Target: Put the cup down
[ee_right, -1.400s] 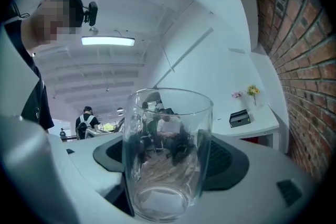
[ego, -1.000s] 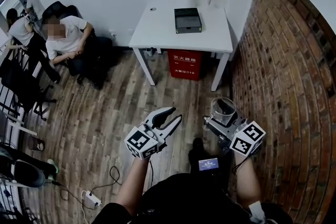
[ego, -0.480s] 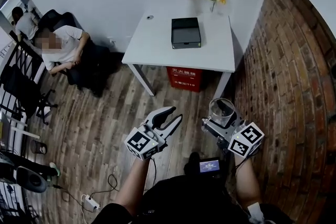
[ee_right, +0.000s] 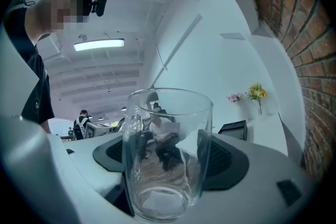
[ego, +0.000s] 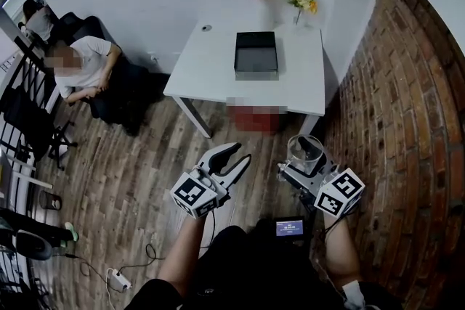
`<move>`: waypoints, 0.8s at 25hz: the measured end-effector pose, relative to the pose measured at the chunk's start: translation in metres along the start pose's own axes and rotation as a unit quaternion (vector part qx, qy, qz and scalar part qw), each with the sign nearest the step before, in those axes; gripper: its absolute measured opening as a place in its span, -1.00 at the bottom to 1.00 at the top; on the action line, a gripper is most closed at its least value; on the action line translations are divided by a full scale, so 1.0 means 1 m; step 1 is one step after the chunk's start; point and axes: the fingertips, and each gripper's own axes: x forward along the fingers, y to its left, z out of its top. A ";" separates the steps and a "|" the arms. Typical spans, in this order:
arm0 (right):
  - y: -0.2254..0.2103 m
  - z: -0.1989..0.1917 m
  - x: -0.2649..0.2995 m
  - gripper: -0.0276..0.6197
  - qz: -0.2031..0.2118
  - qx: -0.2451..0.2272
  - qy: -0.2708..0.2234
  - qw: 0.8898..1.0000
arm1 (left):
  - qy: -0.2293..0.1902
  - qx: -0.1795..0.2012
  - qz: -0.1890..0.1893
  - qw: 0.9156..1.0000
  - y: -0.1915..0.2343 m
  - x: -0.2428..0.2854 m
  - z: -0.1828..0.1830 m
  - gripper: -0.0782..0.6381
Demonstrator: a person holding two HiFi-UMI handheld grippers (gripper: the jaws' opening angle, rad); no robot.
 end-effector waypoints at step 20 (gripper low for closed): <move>-0.046 0.013 0.060 0.32 -0.015 -0.032 0.007 0.999 | -0.008 0.000 -0.035 0.999 0.071 0.053 0.004 -0.40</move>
